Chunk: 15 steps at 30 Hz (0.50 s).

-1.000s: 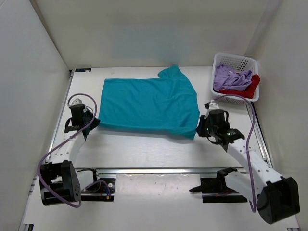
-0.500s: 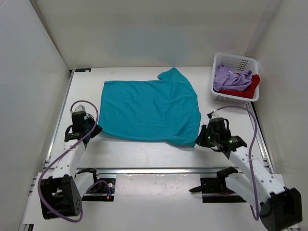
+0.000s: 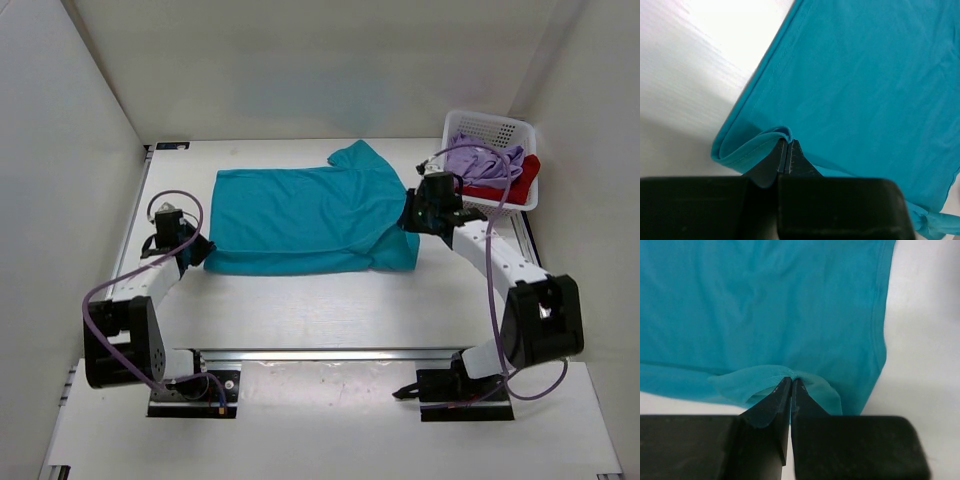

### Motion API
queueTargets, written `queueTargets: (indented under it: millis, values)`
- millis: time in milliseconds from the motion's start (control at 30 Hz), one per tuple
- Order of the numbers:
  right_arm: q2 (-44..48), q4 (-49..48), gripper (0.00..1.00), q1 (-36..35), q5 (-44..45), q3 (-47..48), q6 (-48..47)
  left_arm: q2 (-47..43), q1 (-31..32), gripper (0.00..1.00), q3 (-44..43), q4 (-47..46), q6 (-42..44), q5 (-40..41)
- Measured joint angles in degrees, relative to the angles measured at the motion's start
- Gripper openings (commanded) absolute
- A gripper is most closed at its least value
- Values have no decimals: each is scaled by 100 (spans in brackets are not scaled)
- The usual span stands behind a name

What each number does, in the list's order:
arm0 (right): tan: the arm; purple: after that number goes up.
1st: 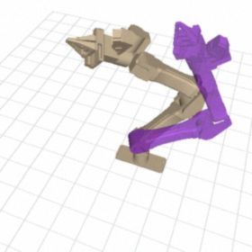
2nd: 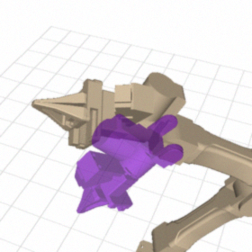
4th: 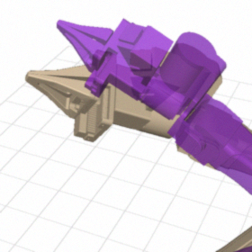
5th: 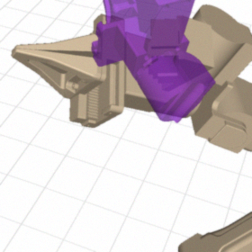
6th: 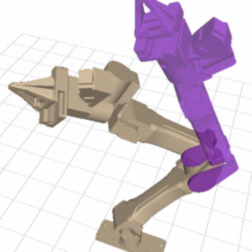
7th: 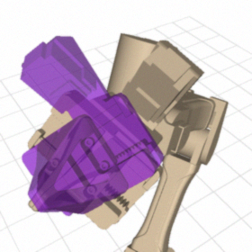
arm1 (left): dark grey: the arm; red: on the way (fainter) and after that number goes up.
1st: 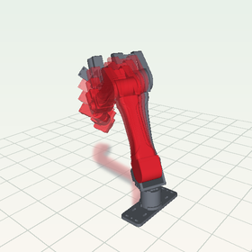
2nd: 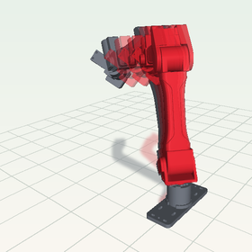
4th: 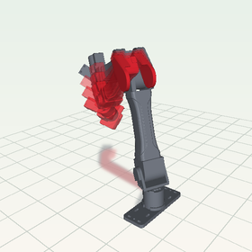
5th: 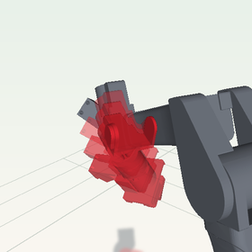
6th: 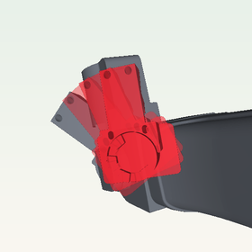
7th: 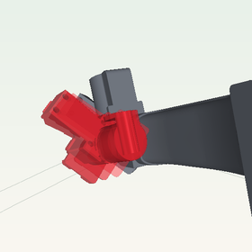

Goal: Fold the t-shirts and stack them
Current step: Grap the side of the flattened tshirt closest away from the robot with both arms, then fold the flattened tshirt in 1/3 of the way

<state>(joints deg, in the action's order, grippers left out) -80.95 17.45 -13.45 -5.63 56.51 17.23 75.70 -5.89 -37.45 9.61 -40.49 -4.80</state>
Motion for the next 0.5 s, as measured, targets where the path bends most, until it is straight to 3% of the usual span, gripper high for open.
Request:
queueTargets:
  millis: [433, 500]
  values:
    - [-2039, -509, 0, 199, 15, 1425, -450, 1200, -101, 0, -625, -461, -160, 205]
    - [-2216, -570, 3, 199, 0, 1458, -457, 1390, -142, 11, -715, -498, -155, 219]
